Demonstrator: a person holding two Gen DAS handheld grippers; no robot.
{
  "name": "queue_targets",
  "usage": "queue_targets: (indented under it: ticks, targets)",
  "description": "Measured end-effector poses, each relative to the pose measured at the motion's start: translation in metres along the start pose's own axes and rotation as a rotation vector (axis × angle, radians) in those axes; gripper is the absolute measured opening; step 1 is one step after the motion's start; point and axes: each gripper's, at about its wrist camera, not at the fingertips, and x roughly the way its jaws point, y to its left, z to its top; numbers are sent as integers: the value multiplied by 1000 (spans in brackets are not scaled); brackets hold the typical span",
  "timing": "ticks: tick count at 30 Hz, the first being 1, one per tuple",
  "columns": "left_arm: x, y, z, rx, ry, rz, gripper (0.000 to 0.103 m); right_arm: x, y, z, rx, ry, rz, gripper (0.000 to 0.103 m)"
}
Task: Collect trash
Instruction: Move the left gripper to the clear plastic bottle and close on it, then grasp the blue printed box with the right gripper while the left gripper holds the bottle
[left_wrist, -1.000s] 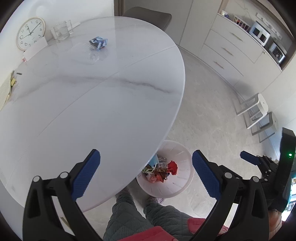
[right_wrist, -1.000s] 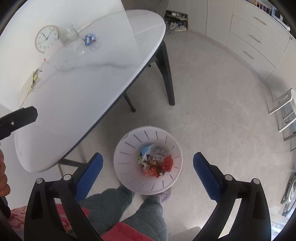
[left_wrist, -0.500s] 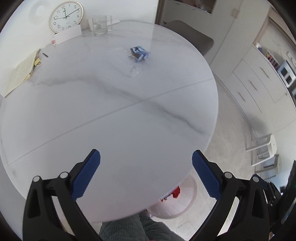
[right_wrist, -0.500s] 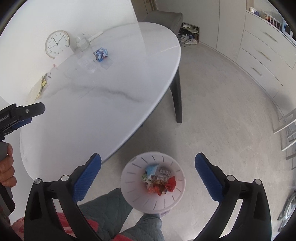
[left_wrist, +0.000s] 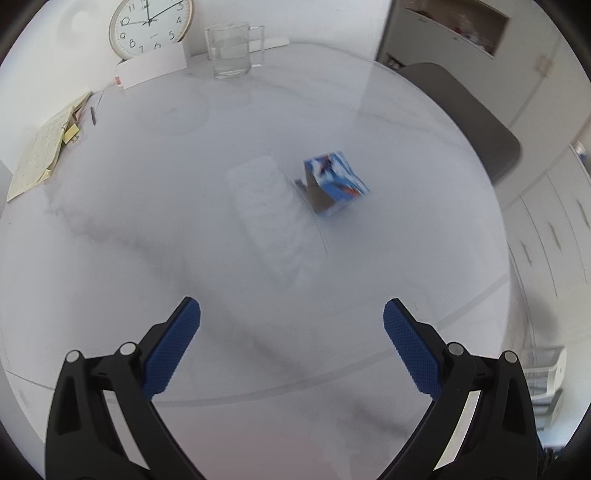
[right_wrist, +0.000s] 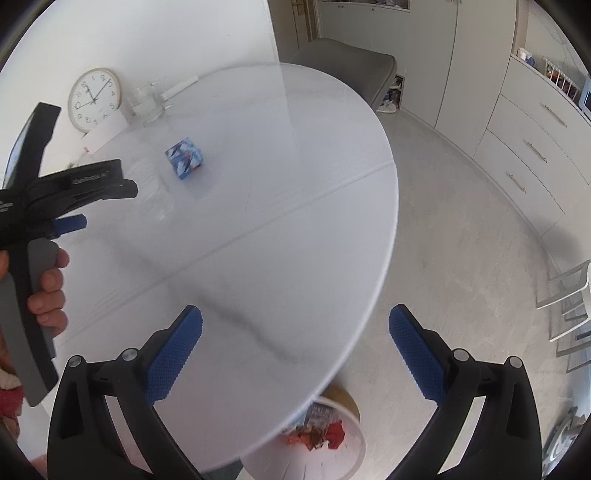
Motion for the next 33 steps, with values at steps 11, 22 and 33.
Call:
queue_targets:
  ticks: [11,22,33]
  targets:
    - [85,4,47,-131,109,72,95,70,21,79,-53,51,-2,101]
    - [94,9,51,-120,144,61,69,99,41,107,-87,88,14,101]
    - [75,54,55,12,98,93,67,144,96,135,-194,126,100,101]
